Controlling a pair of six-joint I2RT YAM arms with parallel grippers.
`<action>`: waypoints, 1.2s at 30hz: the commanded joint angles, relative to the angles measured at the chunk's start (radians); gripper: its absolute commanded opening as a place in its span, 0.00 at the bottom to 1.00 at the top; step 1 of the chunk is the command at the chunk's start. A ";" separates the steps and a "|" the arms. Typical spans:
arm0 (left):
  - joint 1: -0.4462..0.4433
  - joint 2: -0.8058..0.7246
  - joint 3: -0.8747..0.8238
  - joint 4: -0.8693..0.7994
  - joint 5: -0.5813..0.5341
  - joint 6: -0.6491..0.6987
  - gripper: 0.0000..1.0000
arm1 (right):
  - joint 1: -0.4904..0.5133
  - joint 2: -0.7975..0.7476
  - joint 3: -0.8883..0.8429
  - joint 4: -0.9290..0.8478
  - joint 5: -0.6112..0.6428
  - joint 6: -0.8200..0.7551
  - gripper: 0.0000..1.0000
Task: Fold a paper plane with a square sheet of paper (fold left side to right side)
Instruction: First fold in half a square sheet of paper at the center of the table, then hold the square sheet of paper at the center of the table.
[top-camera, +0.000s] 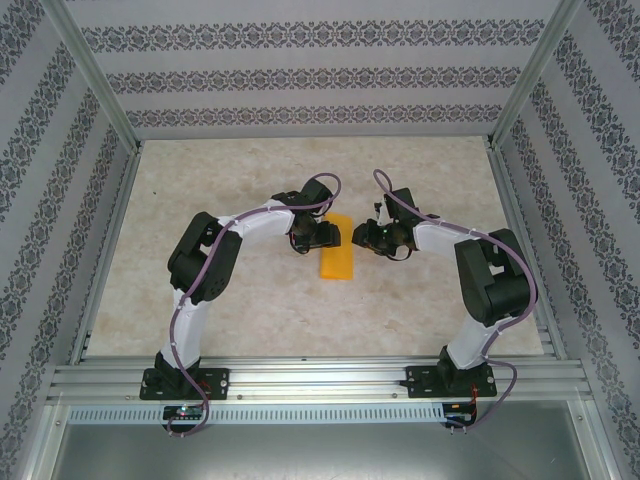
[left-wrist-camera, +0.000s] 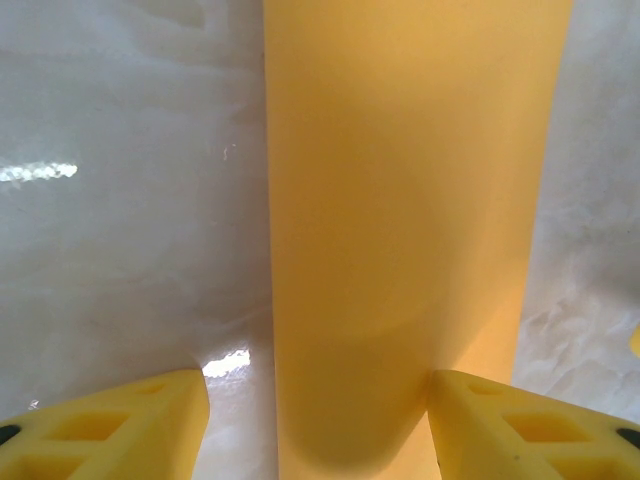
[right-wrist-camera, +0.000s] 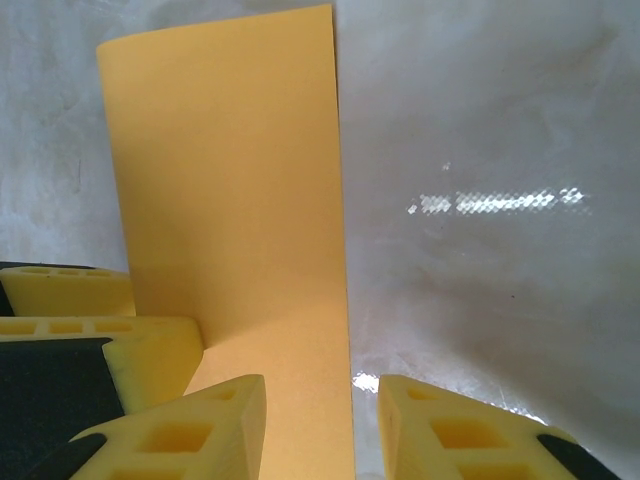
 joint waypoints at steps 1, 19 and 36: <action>-0.034 0.068 0.006 0.003 0.026 -0.003 0.62 | 0.008 0.012 0.022 0.022 -0.013 0.018 0.35; -0.034 0.075 0.009 -0.007 0.027 -0.010 0.59 | -0.004 -0.022 0.008 0.010 0.013 0.029 0.34; -0.035 0.077 0.006 -0.005 0.028 -0.011 0.58 | -0.004 -0.050 -0.003 0.019 0.033 0.039 0.34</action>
